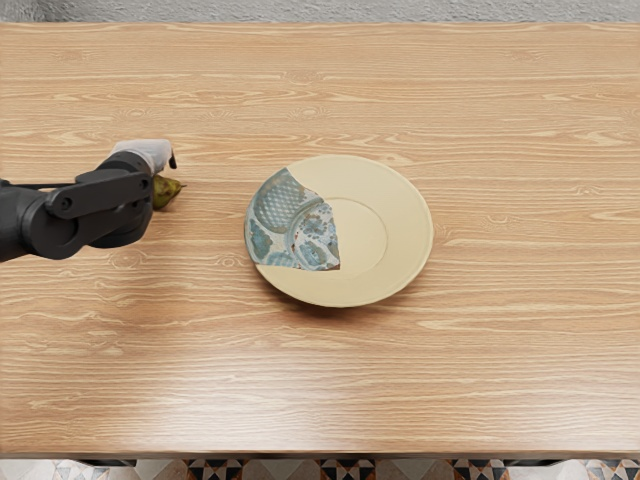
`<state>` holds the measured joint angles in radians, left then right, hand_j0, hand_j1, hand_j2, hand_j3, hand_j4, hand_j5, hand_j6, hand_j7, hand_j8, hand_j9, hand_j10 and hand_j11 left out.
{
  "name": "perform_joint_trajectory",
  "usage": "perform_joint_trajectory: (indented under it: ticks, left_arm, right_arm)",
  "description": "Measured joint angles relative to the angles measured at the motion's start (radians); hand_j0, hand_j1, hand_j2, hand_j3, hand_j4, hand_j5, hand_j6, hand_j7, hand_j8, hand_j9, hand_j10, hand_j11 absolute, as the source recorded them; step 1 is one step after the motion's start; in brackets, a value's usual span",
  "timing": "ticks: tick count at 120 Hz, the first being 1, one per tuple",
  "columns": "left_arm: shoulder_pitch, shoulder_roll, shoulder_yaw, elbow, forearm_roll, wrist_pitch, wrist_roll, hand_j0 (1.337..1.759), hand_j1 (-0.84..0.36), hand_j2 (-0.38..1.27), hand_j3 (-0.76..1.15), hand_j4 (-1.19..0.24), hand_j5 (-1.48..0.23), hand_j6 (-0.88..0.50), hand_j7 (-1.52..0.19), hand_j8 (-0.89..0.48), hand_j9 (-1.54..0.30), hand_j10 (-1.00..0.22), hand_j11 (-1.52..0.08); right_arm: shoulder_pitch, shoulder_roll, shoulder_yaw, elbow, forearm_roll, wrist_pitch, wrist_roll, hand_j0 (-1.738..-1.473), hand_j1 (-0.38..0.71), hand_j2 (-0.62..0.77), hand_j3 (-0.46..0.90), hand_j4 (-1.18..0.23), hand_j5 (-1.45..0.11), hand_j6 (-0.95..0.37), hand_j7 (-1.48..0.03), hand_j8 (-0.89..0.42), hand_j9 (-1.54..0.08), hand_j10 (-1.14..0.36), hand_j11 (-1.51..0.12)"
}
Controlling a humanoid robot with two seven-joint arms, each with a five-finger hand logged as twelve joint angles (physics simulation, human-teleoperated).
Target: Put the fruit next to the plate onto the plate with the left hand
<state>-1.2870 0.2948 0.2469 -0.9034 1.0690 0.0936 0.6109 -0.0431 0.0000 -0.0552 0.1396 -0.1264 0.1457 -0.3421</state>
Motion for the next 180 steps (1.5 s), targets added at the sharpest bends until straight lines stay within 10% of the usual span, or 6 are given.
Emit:
perform_joint_trajectory:
  ticks: [180]
  left_arm:
    - [0.012,-0.054,0.003,0.067,0.0,0.004,0.0,1.658,-0.09,0.08,0.0,-0.37,-0.48,-0.37,-0.48,-0.37,-0.48,-0.37,-0.48]
  right_arm:
    - [0.0,0.0,0.002,0.0,0.001,0.0,0.0,-1.658,-0.35,0.0,0.0,0.0,0.0,0.0,0.0,0.0,0.0,0.0,0.0]
